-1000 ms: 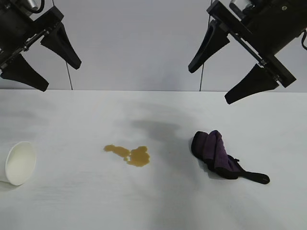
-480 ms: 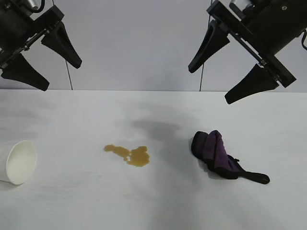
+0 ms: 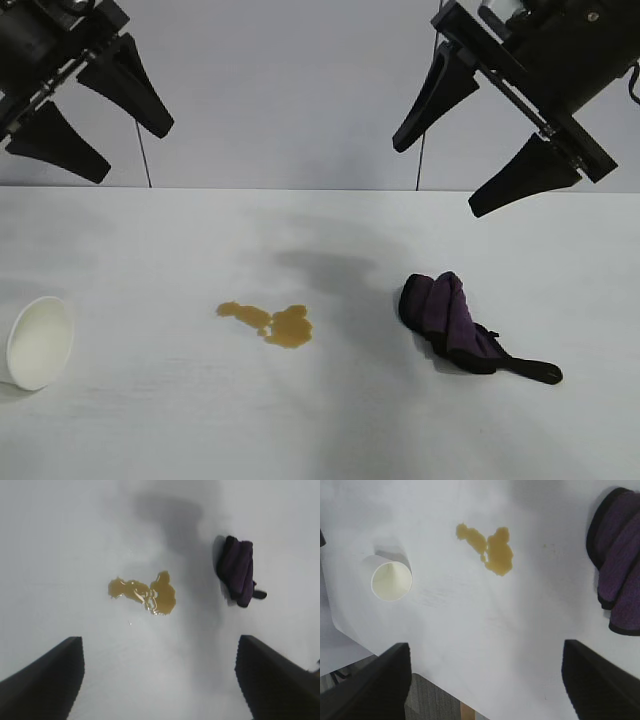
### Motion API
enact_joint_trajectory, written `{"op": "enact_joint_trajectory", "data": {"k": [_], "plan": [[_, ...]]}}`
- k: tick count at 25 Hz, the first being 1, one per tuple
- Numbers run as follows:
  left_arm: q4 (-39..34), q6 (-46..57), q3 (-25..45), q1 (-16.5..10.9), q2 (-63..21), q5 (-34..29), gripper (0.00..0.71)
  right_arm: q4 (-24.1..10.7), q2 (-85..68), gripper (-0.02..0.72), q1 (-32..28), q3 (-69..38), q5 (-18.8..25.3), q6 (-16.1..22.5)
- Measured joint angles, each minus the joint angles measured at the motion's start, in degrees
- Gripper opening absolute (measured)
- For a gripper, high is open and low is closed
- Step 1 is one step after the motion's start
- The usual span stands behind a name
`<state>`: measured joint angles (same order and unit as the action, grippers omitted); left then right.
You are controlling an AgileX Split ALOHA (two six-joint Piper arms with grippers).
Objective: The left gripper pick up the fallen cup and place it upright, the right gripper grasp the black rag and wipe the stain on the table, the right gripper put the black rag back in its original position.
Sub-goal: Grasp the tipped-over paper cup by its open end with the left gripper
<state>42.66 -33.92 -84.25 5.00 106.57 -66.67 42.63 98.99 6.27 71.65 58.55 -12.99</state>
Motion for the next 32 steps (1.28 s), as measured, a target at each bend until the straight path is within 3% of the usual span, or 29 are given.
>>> {"op": "enact_joint_trajectory", "data": {"k": [5, 10, 12, 16, 26, 32], "plan": [[-3.72, -8.52, -6.07, 1.4, -1.02, -2.16, 0.597, 0.0, 0.0, 0.566, 0.0, 0.0, 0.0, -0.17], [-18.54, -24.52, -6.73, 8.62, -4.89, -3.36, 0.597, 0.0, 0.0, 0.566, 0.0, 0.0, 0.0, -0.65], [-24.66, -26.57, -6.73, 11.68, -5.63, -3.85, 0.597, 0.0, 0.0, 0.566, 0.0, 0.0, 0.0, -0.86], [-33.89, -26.42, -6.73, 14.98, -5.76, -3.85, 0.597, 0.0, 0.0, 0.566, 0.0, 0.0, 0.0, -1.22], [-38.62, -28.93, -5.95, 15.3, -5.87, -3.81, 0.597, 0.0, 0.0, 0.566, 0.0, 0.0, 0.0, -1.61], [-42.66, -34.82, 1.06, 15.3, -5.93, -3.75, 0.597, 0.0, 0.0, 0.566, 0.0, 0.0, 0.0, -1.61]]}}
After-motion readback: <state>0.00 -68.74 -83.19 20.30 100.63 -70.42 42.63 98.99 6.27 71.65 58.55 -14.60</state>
